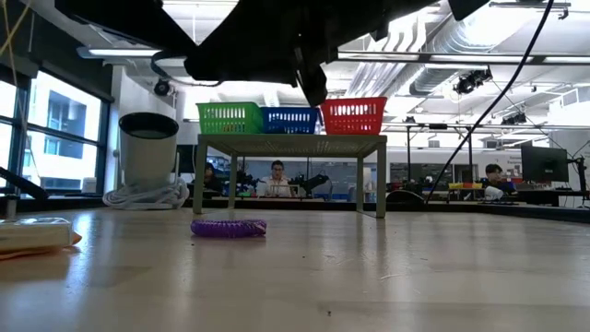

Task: Pick & Place Office Desk Supplies
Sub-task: Put the blue rubber band into the green bin on the shelf

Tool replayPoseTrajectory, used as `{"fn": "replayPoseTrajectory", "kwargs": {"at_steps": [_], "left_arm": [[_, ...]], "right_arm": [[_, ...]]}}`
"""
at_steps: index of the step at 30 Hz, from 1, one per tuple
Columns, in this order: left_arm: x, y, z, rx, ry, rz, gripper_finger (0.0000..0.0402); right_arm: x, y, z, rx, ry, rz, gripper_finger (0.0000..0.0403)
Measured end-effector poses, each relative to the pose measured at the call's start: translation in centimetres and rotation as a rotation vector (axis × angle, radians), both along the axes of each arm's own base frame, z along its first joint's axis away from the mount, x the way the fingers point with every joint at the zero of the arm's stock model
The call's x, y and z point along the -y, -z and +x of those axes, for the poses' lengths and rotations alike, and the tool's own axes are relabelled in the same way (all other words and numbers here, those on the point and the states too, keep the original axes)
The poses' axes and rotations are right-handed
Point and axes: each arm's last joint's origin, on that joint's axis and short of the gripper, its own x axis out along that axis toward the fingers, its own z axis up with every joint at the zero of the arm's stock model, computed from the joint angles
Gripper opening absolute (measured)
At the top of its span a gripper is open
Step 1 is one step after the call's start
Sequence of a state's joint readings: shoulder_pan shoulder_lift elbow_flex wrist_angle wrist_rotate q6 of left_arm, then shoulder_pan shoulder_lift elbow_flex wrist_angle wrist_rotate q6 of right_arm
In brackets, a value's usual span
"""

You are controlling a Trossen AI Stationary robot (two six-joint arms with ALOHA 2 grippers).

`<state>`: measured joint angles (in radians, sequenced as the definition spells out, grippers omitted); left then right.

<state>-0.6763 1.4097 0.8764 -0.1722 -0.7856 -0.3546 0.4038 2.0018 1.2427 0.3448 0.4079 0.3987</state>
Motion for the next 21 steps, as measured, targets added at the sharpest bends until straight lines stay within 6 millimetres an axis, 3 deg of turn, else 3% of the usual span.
{"fn": "replayPoseTrajectory", "kwargs": {"at_steps": [12, 16, 21], "left_arm": [[-0.12, -0.08, 0.17, -0.022, 0.062, 0.122, 0.0005], [0.05, -0.17, 0.13, -0.018, 0.079, 0.143, 0.0036], [0.56, -0.30, -0.10, -0.004, 0.105, 0.151, 0.0103]], "right_arm": [[-0.06, 0.01, 0.00, -0.003, -0.022, -0.003, 0.0002], [-0.06, 0.03, -0.01, -0.005, -0.023, -0.003, 0.0002], [-0.07, 0.05, -0.02, -0.008, -0.028, -0.002, 0.0002]]}}
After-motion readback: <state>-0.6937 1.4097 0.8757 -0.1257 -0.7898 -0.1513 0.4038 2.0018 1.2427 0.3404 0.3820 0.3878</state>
